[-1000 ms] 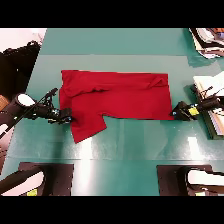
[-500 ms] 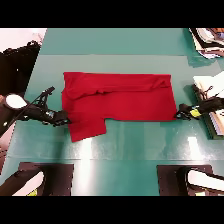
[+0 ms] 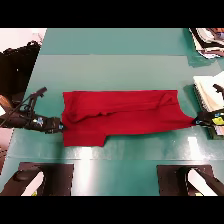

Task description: Fold the shirts.

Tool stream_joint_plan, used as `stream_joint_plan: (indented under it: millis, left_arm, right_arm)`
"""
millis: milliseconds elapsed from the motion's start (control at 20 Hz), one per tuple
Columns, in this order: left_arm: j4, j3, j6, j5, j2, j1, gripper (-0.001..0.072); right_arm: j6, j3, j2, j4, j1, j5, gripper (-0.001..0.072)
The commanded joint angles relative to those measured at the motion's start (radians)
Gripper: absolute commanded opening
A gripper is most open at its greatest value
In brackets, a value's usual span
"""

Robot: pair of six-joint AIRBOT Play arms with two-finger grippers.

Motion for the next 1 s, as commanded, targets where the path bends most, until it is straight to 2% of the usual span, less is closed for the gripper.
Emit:
stream_joint_plan:
  millis: [0,250,350,400,450,500,550,600,800,850,900,950]
  left_arm:
    - [0.014,0.056,0.001,0.214,-0.040,0.000,0.0028]
    - [0.014,0.149,0.047,0.486,-0.257,0.000,0.0029]
    - [0.004,0.176,0.045,0.554,-0.348,0.000,0.0029]
    - [-0.005,0.187,0.044,0.569,-0.386,0.000,0.0032]
    - [-0.014,0.199,0.044,0.573,-0.420,0.000,0.0233]
    - [-0.018,0.210,0.044,0.567,-0.444,0.000,0.0512]
    - [-0.018,0.221,0.044,0.552,-0.455,0.000,0.0690]
    - [-0.017,0.233,0.045,0.532,-0.455,0.000,0.0648]
    - [-0.037,0.279,0.045,0.409,-0.454,0.000,0.0637]
    - [-0.055,0.278,0.045,0.392,-0.455,0.000,0.0499]
    - [-0.067,0.278,0.045,0.384,-0.455,0.000,0.0221]
    - [-0.079,0.278,0.056,0.386,-0.455,0.000,0.0033]
  right_arm:
    - [0.012,0.080,-0.030,-0.010,0.076,-0.062,0.0021]
    - [0.074,0.312,-0.336,-0.006,0.162,-0.132,0.0022]
    - [0.074,0.398,-0.454,0.058,0.154,-0.129,0.0023]
    - [0.074,0.436,-0.507,0.119,0.140,-0.129,0.0077]
    - [0.074,0.469,-0.549,0.184,0.125,-0.128,0.0278]
    - [0.072,0.499,-0.586,0.247,0.105,-0.119,0.0421]
    - [0.071,0.521,-0.613,0.284,0.081,-0.097,0.0450]
    - [0.069,0.536,-0.630,0.297,0.058,-0.071,0.0450]
    - [0.018,0.539,-0.672,0.295,-0.053,0.038,0.0452]
    - [0.016,0.539,-0.685,0.296,-0.079,0.051,0.0457]
    - [0.016,0.539,-0.700,0.297,-0.095,0.053,0.0506]
    - [0.015,0.539,-0.718,0.297,-0.107,0.055,0.0581]
